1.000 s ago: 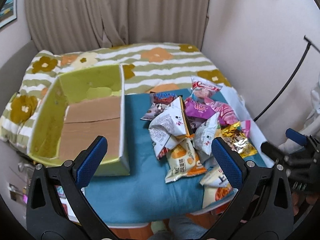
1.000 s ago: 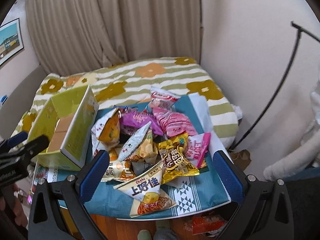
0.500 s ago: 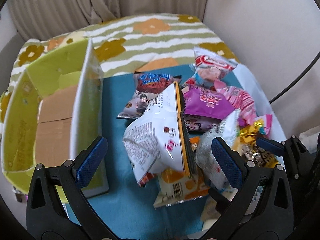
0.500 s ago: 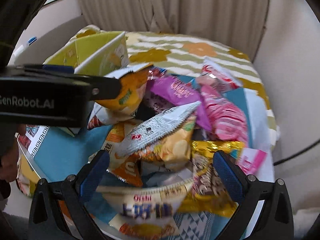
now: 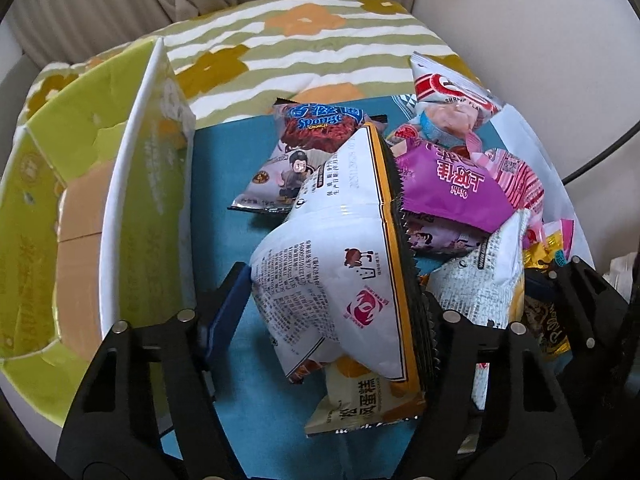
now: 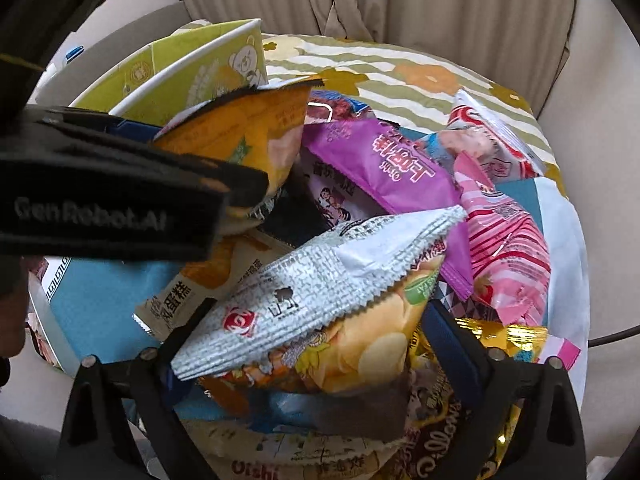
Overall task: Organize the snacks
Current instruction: 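Grasp the white chip bag with the left gripper while the right grasps the silver chip bag, then carry both bags over the cardboard box and open both grippers to drop them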
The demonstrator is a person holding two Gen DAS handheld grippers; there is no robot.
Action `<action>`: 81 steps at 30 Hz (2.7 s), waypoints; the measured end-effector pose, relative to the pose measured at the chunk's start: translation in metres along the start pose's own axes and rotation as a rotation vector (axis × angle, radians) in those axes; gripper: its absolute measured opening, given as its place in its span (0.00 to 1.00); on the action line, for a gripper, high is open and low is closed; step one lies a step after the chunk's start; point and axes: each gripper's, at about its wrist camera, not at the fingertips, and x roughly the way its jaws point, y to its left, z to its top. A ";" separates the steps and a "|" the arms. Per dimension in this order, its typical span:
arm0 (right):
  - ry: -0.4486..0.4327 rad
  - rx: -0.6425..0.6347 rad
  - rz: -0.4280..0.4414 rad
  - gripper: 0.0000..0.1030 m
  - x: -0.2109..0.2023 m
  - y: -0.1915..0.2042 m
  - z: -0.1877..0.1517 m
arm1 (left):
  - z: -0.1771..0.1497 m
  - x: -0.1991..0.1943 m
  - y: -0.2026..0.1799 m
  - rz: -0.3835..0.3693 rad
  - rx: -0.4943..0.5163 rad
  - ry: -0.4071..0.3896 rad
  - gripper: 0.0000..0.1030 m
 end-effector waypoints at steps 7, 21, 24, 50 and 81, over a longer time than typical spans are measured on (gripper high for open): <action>-0.011 -0.006 -0.016 0.61 -0.004 0.002 0.002 | -0.005 -0.008 0.001 0.008 0.007 -0.019 0.55; -0.127 0.023 -0.019 0.56 -0.056 0.004 0.015 | -0.009 -0.073 0.011 0.024 -0.045 -0.137 0.46; -0.172 0.011 -0.021 0.56 -0.075 0.006 0.024 | -0.007 -0.097 0.017 0.021 -0.069 -0.185 0.46; -0.311 -0.013 0.093 0.56 -0.091 0.096 0.218 | 0.041 -0.147 0.242 0.093 -0.208 -0.304 0.46; -0.130 0.041 -0.054 0.87 0.031 0.177 0.278 | 0.046 -0.076 0.340 0.031 -0.095 -0.158 1.00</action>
